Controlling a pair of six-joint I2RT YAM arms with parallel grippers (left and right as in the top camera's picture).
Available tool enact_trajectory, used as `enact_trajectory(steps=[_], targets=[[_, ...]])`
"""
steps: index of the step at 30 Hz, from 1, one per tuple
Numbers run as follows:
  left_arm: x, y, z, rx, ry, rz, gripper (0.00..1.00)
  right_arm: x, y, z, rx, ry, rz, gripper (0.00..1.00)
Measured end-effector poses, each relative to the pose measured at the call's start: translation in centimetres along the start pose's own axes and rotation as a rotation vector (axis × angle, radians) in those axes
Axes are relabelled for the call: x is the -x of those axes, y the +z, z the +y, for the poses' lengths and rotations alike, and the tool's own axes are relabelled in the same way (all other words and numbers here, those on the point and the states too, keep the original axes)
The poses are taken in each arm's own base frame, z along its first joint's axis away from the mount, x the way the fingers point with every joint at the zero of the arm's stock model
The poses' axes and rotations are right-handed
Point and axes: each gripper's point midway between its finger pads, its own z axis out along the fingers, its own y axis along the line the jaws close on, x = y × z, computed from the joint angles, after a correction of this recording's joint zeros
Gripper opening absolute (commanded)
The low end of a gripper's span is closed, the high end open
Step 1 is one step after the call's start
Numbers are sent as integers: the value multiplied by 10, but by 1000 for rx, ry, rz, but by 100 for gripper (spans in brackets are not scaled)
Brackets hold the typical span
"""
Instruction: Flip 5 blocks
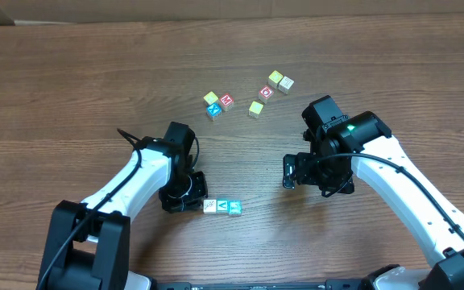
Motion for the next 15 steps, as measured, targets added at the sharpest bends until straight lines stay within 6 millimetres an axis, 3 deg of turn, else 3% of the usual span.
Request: enact_trajectory(steps=[12, 15], targets=[[2, 0, -3, -10, 10, -10, 4, -1, 0, 0, -2, 1, 3, 100], [4, 0, 0, 11, 9, -23, 4, 0, 0, 0, 0, 0, 0, 94]])
